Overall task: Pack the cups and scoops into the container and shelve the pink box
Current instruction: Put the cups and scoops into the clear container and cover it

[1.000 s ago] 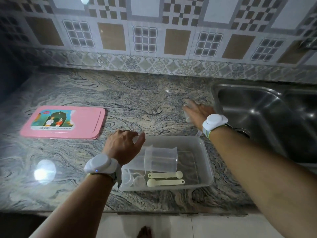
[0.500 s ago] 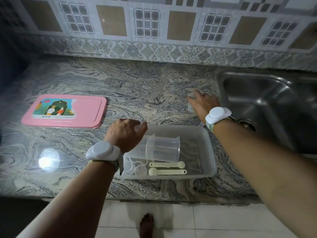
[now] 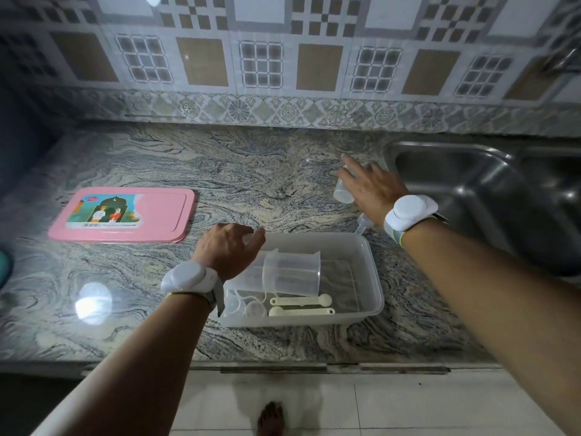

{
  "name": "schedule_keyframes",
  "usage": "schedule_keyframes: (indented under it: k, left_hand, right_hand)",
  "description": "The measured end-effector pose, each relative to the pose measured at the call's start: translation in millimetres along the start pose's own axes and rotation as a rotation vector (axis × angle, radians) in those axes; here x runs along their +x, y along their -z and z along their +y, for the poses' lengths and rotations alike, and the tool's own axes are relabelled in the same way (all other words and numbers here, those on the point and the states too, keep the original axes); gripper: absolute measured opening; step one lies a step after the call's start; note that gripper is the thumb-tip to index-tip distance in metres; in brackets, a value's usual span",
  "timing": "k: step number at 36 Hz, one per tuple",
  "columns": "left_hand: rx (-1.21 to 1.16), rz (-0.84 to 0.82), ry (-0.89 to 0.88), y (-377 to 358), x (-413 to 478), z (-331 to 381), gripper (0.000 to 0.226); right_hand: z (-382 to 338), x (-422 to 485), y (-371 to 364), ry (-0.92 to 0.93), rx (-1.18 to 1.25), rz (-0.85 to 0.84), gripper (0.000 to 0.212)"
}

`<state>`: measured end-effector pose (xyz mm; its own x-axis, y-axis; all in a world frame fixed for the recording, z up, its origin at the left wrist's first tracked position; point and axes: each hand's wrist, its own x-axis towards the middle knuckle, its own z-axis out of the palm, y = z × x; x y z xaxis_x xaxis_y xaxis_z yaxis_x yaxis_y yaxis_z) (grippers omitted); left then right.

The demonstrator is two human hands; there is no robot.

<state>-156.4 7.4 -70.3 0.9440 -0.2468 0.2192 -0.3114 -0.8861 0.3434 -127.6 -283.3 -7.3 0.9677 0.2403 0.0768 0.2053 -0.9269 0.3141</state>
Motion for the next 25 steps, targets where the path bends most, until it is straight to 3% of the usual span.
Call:
schedule_keyframes:
  k: [5,12,18,25]
  left_hand:
    - [0.041,-0.032,0.008,3.8,-1.1,3.6,0.059]
    - [0.047,-0.082,0.0,3.2,0.3,5.5,0.067]
    - [-0.04,-0.081,0.032,6.3,-2.1,6.1,0.06]
    - [-0.072,-0.1,0.06,11.4,-3.8,10.0,0.068]
  right_hand:
    - [0.8,-26.4,27.7,0.068,0.01,0.014,0.058]
    - [-11.9,-67.5,57.9,0.092,0.065,0.008,0.037]
    - [-28.2,-89.2,65.8,0.041,0.157,-0.16,0.046]
    - [-52.7,-106.3,60.9,0.026,0.187,-0.243,0.045]
